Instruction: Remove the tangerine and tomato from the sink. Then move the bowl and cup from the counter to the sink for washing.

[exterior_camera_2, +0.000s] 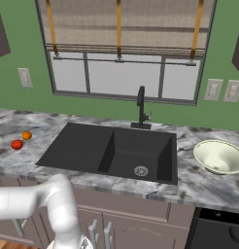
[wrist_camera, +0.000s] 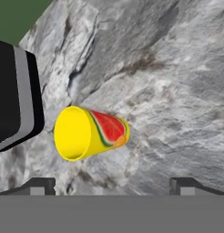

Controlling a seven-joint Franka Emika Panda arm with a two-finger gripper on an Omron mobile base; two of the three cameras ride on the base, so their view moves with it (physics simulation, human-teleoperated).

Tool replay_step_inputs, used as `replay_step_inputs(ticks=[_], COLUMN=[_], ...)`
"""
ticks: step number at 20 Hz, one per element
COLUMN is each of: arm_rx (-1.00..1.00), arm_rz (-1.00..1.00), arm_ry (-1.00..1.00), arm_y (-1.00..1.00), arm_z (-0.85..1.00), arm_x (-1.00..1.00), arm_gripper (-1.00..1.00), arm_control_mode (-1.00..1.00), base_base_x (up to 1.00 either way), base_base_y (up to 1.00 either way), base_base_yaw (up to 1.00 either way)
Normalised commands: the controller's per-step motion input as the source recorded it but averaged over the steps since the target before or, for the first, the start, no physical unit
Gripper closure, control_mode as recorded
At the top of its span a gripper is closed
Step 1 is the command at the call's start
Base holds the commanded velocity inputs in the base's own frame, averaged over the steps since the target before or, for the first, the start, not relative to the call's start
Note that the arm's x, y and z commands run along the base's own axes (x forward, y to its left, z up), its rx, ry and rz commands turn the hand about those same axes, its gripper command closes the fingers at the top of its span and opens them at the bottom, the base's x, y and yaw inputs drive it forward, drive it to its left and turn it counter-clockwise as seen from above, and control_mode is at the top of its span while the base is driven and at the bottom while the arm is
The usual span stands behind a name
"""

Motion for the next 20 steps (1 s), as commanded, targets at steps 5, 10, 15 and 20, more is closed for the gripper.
replay_step_inputs(ticks=[5, 10, 15, 20], arm_rx=[0.0, 0.0, 0.0, 0.0], arm_rz=[0.0, 0.0, 0.0, 0.0], arm_ry=[0.06, 0.04, 0.01, 0.0], arm_y=[0.09, 0.07, 0.07, 0.07], arm_z=[-0.07, -0.09, -0.08, -0.09], arm_x=[0.04, 0.0, 0.06, 0.06], arm_gripper=[-1.0, -1.0, -1.0, -1.0], arm_control_mode=[-1.0, -1.0, -1.0, -1.0], base_base_x=[0.0, 0.0, 0.0, 0.0], base_base_y=[0.0, 0.0, 0.0, 0.0], base_base_yaw=[0.0, 0.0, 0.0, 0.0])
